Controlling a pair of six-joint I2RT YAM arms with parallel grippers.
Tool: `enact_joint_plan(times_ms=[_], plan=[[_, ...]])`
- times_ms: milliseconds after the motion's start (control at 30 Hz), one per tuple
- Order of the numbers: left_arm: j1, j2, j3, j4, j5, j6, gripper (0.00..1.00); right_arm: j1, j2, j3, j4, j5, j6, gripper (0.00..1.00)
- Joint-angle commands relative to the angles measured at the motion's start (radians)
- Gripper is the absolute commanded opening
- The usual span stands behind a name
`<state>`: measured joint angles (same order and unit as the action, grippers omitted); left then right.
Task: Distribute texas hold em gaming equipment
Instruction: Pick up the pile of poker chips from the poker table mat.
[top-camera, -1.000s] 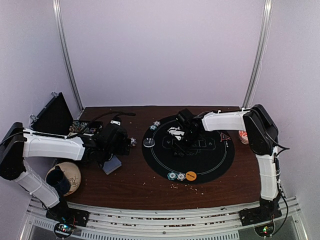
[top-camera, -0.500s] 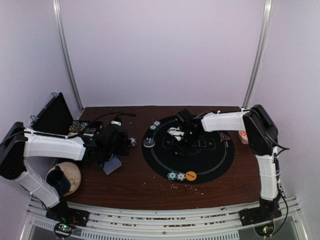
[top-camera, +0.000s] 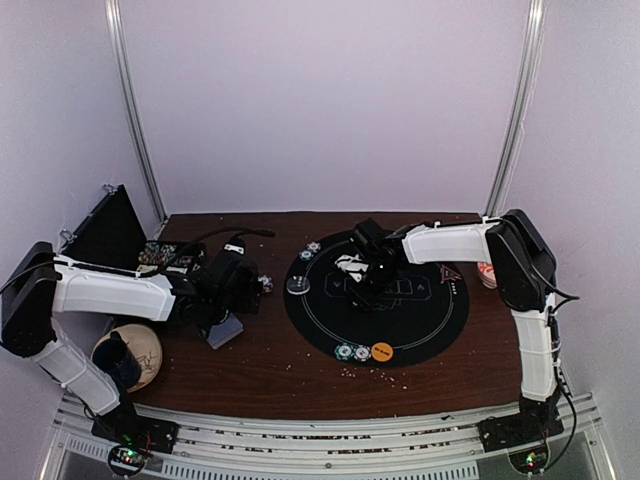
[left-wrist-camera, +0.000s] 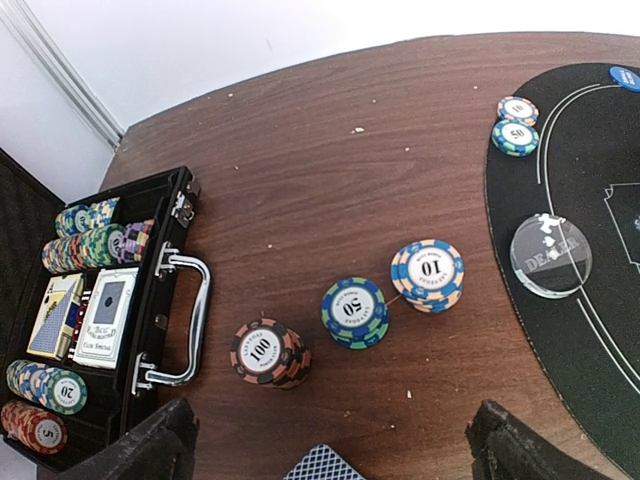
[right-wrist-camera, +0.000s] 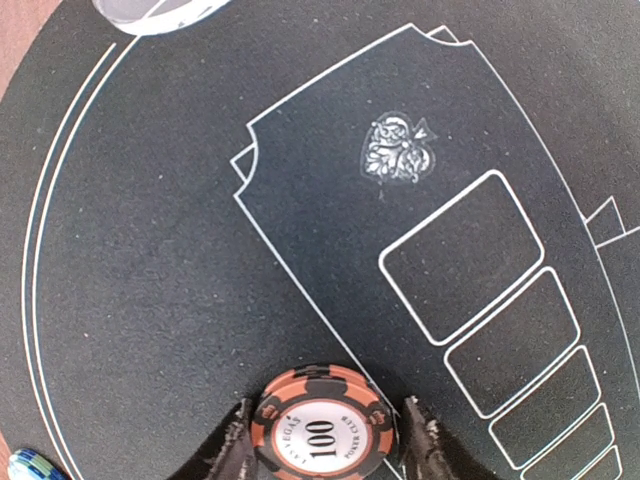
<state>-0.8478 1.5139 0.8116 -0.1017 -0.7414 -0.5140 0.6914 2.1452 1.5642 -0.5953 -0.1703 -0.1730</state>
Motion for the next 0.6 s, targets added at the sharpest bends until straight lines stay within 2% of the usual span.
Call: enact_joint_plan(times_ms=[0, 200, 567], plan=[[0.003, 0.013, 0.015, 0.029, -0.027, 0.010, 0.98, 0.011, 0.017, -0.040, -0.105, 0.021, 0.004, 0.41], [0.002, 0.012, 0.015, 0.025, -0.030, 0.011, 0.98, 0.010, -0.001, -0.031, -0.132, -0.012, 0.003, 0.17], [0.003, 0.015, 0.016, 0.023, -0.036, 0.012, 0.98, -0.035, -0.102, -0.028, -0.064, 0.031, 0.012, 0.13]])
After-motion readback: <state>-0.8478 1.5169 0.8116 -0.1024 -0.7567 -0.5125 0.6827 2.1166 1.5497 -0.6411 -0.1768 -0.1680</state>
